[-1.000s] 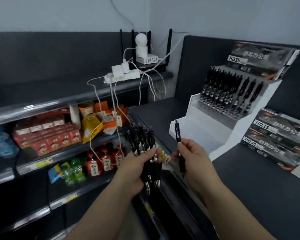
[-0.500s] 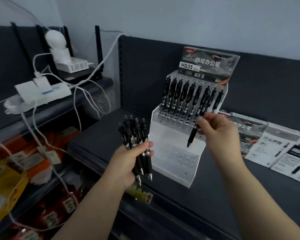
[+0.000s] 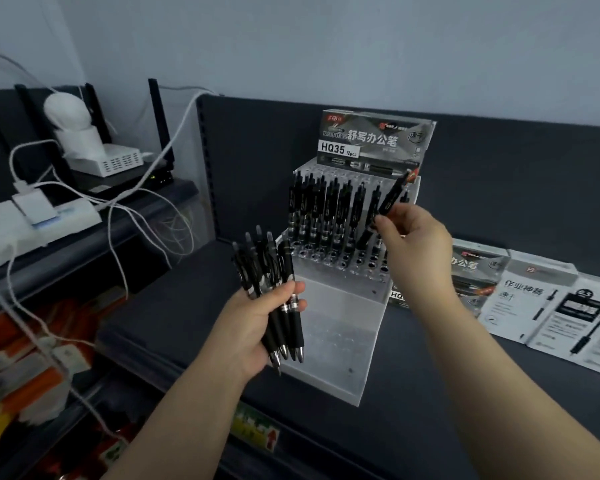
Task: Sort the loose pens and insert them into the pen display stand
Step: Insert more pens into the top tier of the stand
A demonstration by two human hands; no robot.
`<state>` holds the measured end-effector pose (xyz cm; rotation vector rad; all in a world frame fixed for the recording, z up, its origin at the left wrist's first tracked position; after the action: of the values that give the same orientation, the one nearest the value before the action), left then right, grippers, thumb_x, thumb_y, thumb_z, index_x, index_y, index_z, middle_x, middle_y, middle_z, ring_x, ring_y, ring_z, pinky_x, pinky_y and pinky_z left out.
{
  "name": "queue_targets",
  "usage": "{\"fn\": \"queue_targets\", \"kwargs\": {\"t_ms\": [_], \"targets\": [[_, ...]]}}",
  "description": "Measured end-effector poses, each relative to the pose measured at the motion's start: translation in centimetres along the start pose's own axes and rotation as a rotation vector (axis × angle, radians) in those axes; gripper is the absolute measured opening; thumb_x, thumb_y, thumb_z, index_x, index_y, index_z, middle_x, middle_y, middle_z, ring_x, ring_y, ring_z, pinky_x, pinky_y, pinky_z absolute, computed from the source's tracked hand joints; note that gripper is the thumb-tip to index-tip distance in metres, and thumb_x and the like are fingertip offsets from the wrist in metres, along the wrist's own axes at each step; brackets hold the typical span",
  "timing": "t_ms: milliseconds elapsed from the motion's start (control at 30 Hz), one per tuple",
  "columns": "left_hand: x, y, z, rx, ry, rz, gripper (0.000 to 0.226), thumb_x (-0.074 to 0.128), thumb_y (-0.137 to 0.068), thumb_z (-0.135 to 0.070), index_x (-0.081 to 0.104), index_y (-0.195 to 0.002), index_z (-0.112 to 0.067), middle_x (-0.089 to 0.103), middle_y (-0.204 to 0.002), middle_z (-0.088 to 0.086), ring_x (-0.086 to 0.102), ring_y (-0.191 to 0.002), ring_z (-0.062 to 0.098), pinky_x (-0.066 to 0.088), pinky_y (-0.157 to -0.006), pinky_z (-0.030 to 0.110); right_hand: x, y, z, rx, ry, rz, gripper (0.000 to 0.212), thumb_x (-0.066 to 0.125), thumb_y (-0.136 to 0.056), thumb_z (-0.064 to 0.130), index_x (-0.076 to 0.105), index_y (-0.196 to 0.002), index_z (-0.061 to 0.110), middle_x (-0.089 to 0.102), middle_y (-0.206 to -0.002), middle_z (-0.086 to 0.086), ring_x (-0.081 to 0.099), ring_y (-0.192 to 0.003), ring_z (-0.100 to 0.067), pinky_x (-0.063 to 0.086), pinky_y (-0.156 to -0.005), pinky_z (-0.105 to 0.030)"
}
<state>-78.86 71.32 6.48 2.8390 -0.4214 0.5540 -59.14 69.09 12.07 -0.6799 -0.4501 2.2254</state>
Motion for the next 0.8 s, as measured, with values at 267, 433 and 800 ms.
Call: {"fn": "queue_targets", "kwargs": {"t_ms": [267, 433, 800], "targets": [[0.8, -2.4, -1.2, -0.059, 0.079, 0.102, 0.01, 0.062, -0.085, -0.009, 0.066, -0.093, -0.012, 0.074, -0.08, 0.001, 0.067, -0.069, 0.013, 0.049, -0.064, 0.027, 0.9, -0.6, 0.3, 0.019, 0.2, 0.002, 0.026, 0.055, -0.093, 0.024, 0.062, -0.116, 0.011, 0.064, -0.087, 0.003, 0.057, -0.073, -0.012, 0.041, -0.065, -0.021], [1.1, -4.0, -1.5, -0.141, 0.092, 0.166, 0.009, 0.061, -0.086, -0.01, 0.067, -0.092, -0.012, 0.074, -0.079, 0.001, 0.068, -0.069, 0.013, 0.048, -0.064, 0.027, 2.0, -0.5, 0.3, 0.066, 0.314, 0.0, 0.024, 0.054, -0.093, 0.022, 0.063, -0.112, 0.01, 0.069, -0.091, -0.004, 0.062, -0.081, -0.02, 0.044, -0.068, -0.024], [0.5, -5.8, -1.9, -0.148, 0.046, 0.294, 0.015, 0.064, -0.08, -0.011, 0.067, -0.094, -0.012, 0.075, -0.082, 0.001, 0.07, -0.069, 0.012, 0.049, -0.067, 0.029, 3.5, 0.4, -0.1, 0.097, 0.467, 0.006, 0.022, 0.051, -0.094, 0.018, 0.064, -0.11, 0.008, 0.071, -0.092, -0.009, 0.061, -0.074, -0.02, 0.04, -0.061, -0.023]]}}
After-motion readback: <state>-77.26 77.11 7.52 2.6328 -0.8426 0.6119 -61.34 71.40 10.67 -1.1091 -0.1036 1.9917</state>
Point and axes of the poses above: each hand's wrist, its own y-axis away from the middle knuckle, its own x-axis out of the palm, z = x × y, the point moved 2 cm from there along -y, towards the middle knuckle
